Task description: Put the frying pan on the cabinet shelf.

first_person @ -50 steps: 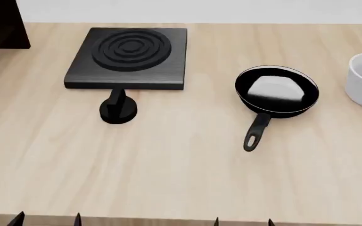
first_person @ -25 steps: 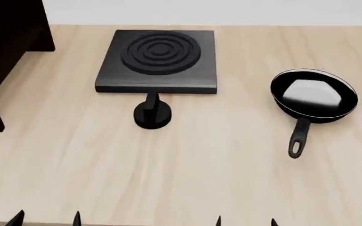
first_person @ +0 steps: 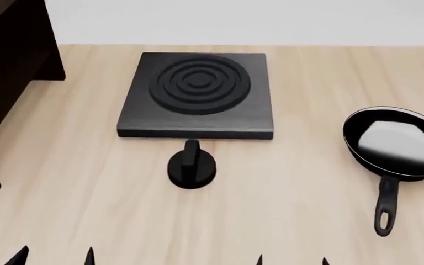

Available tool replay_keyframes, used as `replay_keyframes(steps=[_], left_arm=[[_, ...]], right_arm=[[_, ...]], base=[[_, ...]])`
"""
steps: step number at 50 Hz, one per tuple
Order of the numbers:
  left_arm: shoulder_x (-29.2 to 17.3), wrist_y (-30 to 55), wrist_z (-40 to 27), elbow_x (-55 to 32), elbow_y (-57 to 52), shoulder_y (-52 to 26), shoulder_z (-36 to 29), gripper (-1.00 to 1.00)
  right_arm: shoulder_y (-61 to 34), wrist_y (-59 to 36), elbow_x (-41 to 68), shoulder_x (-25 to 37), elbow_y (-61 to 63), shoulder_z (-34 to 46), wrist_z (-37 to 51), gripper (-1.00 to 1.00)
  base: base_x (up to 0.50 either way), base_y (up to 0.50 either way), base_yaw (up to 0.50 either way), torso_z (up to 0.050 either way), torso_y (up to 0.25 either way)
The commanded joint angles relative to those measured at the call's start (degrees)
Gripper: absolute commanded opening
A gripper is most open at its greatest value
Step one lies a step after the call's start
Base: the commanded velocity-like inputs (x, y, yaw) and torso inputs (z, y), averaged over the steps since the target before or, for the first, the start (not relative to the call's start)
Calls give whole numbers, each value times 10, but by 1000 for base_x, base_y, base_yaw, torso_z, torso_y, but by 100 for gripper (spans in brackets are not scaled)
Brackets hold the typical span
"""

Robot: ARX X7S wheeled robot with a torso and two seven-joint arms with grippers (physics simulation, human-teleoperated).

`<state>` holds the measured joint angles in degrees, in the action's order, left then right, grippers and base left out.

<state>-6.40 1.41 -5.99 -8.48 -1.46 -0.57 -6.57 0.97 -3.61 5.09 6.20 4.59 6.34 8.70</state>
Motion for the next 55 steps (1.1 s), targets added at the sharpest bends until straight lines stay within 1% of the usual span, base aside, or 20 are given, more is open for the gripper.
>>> replay_keyframes(steps=[1, 16, 20, 27, 33, 39, 44, 52, 55], left_arm=[[-6, 16, -7, -11, -12, 1, -7, 100], [-11, 6, -12, -17, 3, -2, -15, 100], [-14, 21, -17, -18, -17, 2, -18, 100], [-15, -3, -14, -20, 13, -3, -20, 100], [-16, -5, -14, -28, 21, -7, -20, 100], [-16, -7, -15, -38, 28, -9, -18, 100], [-19, 16, -24, -43, -2, -3, -20, 100], [-21, 2, -22, -44, 18, -7, -24, 100], [-22, 6, -25, -45, 12, -5, -26, 100]], right_arm=[[1, -8, 1, 9, 9, 11, 7, 100], [-1, -10, 7, 17, 7, 22, 11, 100], [-2, -12, 7, 18, 6, 26, 11, 100], [-4, -8, 8, 22, 0, 29, 14, 100], [-10, 6, 9, 24, -19, 32, 13, 100], [-8, 3, 9, 27, -11, 36, 16, 100], [-6, 2, 9, 28, -7, 39, 17, 100], [-7, 10, 13, 30, -12, 39, 22, 100], [-6, 12, 14, 29, -9, 36, 28, 100]], base=[[395, 0, 0, 0, 0], [434, 0, 0, 0, 0], [438, 0, 0, 0, 0], [439, 0, 0, 0, 0], [438, 0, 0, 0, 0], [435, 0, 0, 0, 0], [438, 0, 0, 0, 0], [433, 0, 0, 0, 0], [85, 0, 0, 0, 0]])
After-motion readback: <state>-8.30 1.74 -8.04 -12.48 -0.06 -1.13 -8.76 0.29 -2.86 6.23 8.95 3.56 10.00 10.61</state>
